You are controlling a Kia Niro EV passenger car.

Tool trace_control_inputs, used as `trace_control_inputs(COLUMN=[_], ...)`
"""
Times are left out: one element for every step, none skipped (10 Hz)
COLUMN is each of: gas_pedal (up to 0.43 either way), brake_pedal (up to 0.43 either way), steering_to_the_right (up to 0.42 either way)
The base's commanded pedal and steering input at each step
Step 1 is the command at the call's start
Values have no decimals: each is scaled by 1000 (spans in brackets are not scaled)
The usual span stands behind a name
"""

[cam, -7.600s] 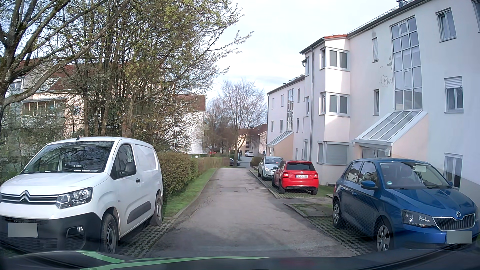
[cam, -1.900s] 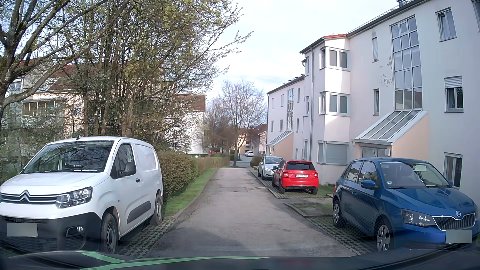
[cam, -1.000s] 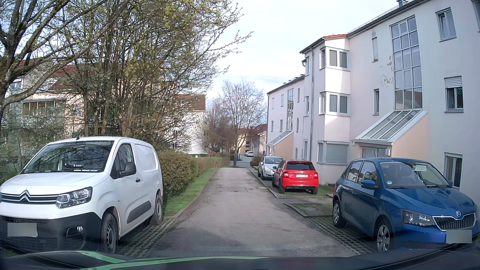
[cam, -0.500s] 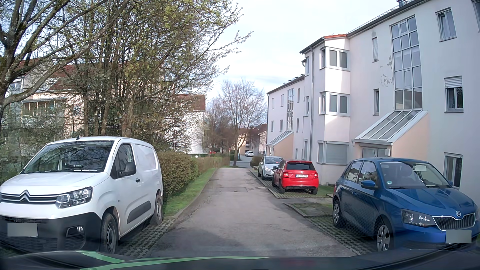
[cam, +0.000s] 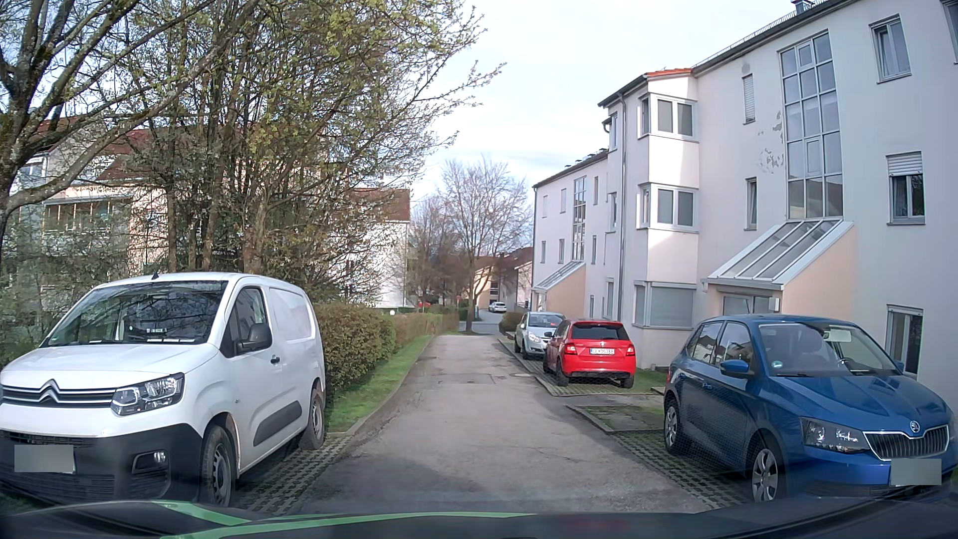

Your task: Follow the waypoints while adhering to traffic rules and regulations

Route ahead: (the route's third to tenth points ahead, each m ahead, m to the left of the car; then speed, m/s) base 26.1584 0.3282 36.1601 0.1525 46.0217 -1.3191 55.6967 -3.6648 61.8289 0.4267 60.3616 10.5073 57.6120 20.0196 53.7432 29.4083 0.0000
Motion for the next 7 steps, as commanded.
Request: trace_control_inputs(gas_pedal=[0, 0, 0, 0, 0, 0, 0], brake_pedal=[683, 677, 683, 683, 677, 677, 683], steering_to_the_right=[6, 6, 6, 6, 6, 6, 6])
